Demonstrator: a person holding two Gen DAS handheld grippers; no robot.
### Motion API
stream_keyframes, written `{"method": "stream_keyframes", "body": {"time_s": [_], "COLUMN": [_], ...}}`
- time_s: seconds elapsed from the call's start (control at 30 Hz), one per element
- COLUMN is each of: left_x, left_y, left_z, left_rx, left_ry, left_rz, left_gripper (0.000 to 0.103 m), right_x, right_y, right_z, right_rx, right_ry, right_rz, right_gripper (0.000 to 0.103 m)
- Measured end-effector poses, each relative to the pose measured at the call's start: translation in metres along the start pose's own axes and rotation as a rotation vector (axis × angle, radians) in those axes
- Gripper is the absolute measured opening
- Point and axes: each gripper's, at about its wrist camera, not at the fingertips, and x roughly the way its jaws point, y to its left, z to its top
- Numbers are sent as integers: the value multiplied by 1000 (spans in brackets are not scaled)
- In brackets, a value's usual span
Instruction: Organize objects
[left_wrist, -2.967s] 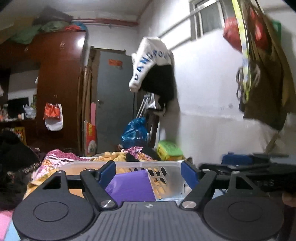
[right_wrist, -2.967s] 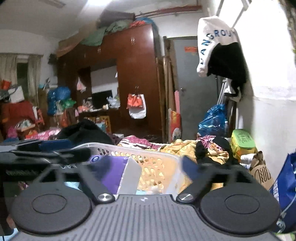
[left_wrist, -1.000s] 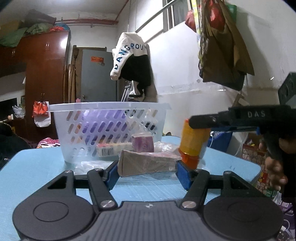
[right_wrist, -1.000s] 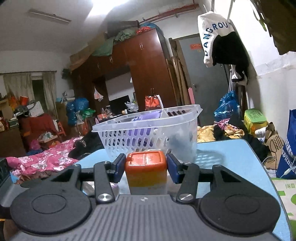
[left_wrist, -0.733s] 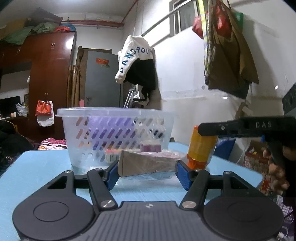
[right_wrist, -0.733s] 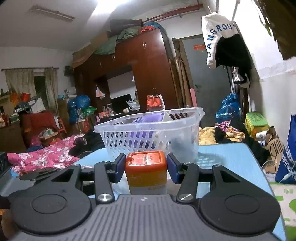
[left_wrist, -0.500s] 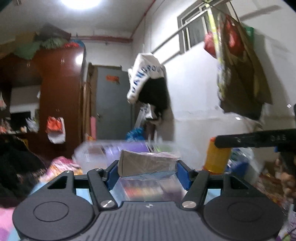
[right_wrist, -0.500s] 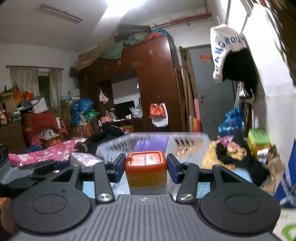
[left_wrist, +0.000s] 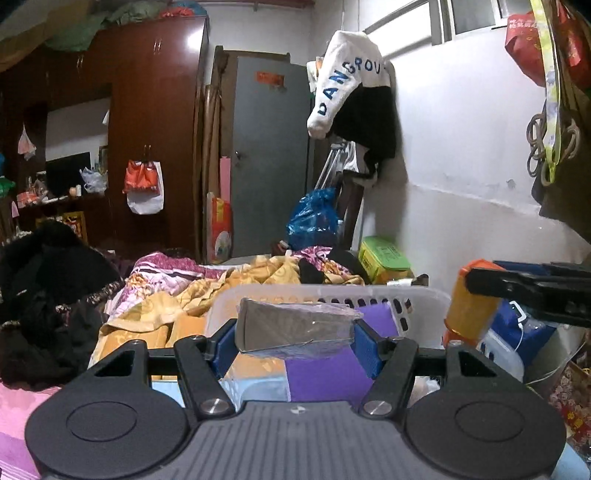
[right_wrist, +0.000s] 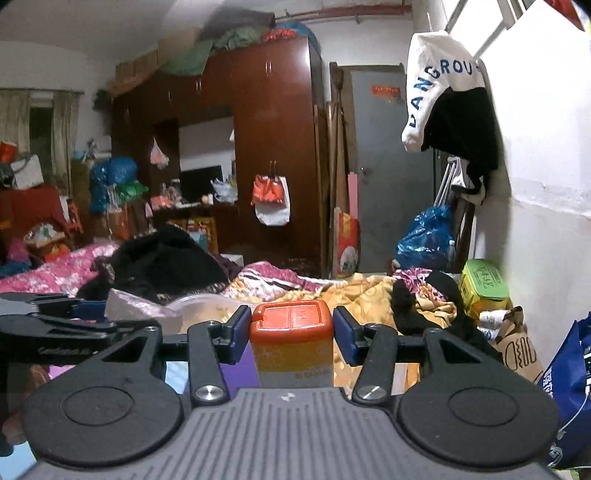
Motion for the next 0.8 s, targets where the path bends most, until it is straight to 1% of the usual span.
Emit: {"method": "stream_keyframes", "body": {"time_s": [0.1,0.17,0.2,0.23,0.27,0.3,0.33,0.4,0.43,0.47,0.53,0.6,0.63,0.7,0.73,0.8], "left_x": [7,11,9,9,9,6,2,-14,-27,-39,-64,-76,-79,-73,-68,-56], "left_y": [4,9,11,10,8,7,7,7,7,5,-2,-9,-13,-23,-28,-41], "left_z": [-5,-5,-7,-8,-10,-12,-14,-21,-28,-37,-63,-87,-99,-114,-116,-119], "left_rx": [-14,-27,-28,-30,-30,-26,-26,-45,-51,-54,-59,-70,-71,-63,-56,-28], "left_ry": [12,13,12,8,4,1,-4,-33,-69,-100,-135,-129,-119,-72,-55,-25], "left_rz": [2,-7,-12,-13,-10,-7,-12,-23,-25,-32,-80,-130,-160,-205,-212,-208], "left_gripper": [68,74,85,93,96,99,99,99,99,99,102,102,102,102,102,102], "right_x": [9,12,13,12,10,5,-4,-30,-46,-59,-81,-96,-98,-95,-90,-82], "right_y": [2,2,1,1,-1,-2,-4,-7,-11,-14,-21,-26,-28,-31,-32,-33], "right_z": [-3,-4,-5,-6,-7,-7,-9,-18,-26,-35,-61,-93,-108,-131,-137,-146], "right_rx": [-27,-41,-41,-42,-31,-12,4,18,39,62,92,114,120,140,153,156], "right_ry": [5,3,-3,-5,-1,-9,-32,-107,-136,-143,-120,-98,-65,5,33,64], "right_rz": [-28,-39,-41,-33,-17,-10,-5,9,25,45,94,107,108,91,81,88], "right_gripper": [52,52,53,56,63,85,101,103,103,103,103,103,103,103,103,102]}}
